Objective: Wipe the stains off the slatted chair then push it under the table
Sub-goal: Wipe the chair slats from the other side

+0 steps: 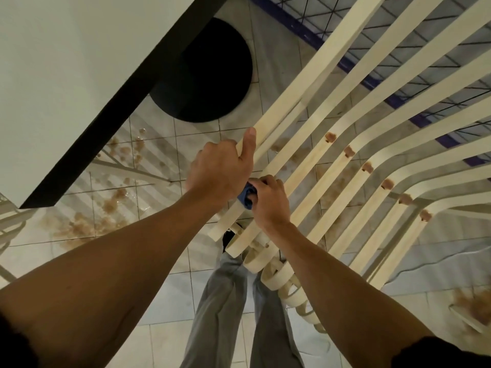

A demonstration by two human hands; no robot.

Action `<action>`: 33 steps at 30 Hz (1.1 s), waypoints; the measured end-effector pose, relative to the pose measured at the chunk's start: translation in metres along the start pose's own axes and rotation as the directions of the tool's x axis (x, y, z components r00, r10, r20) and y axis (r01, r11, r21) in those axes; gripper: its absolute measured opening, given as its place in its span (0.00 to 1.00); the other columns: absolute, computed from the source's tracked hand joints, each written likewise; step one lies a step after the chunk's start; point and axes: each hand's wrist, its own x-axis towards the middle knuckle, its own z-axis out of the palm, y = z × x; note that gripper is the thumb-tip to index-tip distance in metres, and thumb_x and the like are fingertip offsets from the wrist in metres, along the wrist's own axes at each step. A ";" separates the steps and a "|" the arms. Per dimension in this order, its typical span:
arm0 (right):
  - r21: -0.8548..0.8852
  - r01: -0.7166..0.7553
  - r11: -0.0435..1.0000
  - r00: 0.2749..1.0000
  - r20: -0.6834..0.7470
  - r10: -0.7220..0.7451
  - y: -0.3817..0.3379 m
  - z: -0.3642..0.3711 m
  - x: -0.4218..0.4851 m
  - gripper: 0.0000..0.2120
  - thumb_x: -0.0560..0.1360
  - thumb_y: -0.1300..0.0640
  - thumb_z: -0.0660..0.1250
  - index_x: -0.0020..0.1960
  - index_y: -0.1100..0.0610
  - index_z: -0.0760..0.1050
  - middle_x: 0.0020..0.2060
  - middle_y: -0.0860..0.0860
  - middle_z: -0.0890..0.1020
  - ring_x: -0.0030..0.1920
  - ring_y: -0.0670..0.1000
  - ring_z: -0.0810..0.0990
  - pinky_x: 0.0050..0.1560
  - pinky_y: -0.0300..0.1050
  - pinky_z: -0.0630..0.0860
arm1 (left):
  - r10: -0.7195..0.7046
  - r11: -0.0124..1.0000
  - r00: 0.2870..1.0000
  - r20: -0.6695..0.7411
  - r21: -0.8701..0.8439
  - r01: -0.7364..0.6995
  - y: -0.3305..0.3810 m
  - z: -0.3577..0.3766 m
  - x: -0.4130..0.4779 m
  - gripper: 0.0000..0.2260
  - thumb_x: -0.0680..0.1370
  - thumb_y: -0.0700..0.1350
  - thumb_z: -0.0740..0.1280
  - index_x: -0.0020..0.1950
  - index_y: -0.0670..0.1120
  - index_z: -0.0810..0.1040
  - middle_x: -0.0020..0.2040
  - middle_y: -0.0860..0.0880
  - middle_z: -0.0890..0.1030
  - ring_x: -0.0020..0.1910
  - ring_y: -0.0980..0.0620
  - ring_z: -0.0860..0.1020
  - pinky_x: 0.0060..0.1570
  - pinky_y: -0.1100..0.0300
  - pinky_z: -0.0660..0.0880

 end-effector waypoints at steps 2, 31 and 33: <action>0.009 0.019 1.000 1.000 0.017 -0.020 -0.010 0.009 -0.012 0.19 0.77 0.60 0.67 0.67 0.52 0.75 0.56 0.53 0.76 0.57 0.55 0.71 0.56 0.49 0.74 | 0.012 1.000 1.000 -0.009 -0.016 -0.012 -0.001 0.000 0.000 0.32 0.80 0.66 0.43 0.44 0.44 0.76 0.37 0.45 0.77 0.39 0.47 0.76 0.36 0.56 0.67; -0.100 -0.172 0.980 0.978 -0.135 0.158 0.059 -0.106 0.143 0.11 0.73 0.64 0.65 0.53 0.56 0.81 0.50 0.58 0.78 0.51 0.61 0.77 0.45 0.45 0.72 | 0.080 0.997 0.996 0.033 -0.017 -0.079 -0.004 -0.002 0.004 0.33 0.78 0.67 0.40 0.44 0.46 0.76 0.29 0.50 0.73 0.29 0.51 0.75 0.29 0.57 0.73; 0.003 -0.168 0.986 0.973 -0.157 0.166 0.060 -0.104 0.134 0.13 0.73 0.64 0.65 0.55 0.56 0.82 0.50 0.59 0.79 0.51 0.60 0.78 0.46 0.45 0.73 | 0.075 0.995 0.997 0.020 -0.064 -0.074 -0.002 -0.002 0.001 0.35 0.75 0.68 0.39 0.42 0.45 0.76 0.29 0.50 0.74 0.28 0.52 0.77 0.29 0.58 0.74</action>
